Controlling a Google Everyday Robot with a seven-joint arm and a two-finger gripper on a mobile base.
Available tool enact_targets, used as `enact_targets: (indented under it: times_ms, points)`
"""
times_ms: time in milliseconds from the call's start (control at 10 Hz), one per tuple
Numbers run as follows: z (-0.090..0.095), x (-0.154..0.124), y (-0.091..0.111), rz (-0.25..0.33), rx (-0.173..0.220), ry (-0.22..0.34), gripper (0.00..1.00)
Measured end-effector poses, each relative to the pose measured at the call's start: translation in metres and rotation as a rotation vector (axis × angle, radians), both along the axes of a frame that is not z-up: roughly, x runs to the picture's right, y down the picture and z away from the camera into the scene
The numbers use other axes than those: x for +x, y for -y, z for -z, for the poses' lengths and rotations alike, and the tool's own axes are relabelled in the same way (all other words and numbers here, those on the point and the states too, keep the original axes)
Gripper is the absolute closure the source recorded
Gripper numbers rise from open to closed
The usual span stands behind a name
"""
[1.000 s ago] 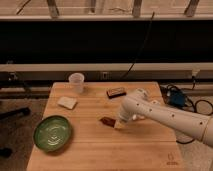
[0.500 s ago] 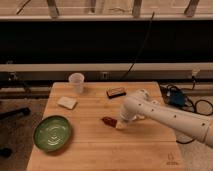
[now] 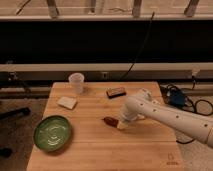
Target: Drag the pepper across the table
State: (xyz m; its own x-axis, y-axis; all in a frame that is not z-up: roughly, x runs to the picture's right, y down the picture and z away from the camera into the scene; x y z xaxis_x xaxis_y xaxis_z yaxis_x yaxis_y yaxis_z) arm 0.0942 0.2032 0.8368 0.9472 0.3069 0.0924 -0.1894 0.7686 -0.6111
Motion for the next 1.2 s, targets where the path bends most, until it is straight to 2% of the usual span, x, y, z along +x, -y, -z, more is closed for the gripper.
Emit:
enact_targets:
  times_ms: [1200]
  points:
    - [0.003,0.019,0.001,-0.002,0.004,0.005,0.94]
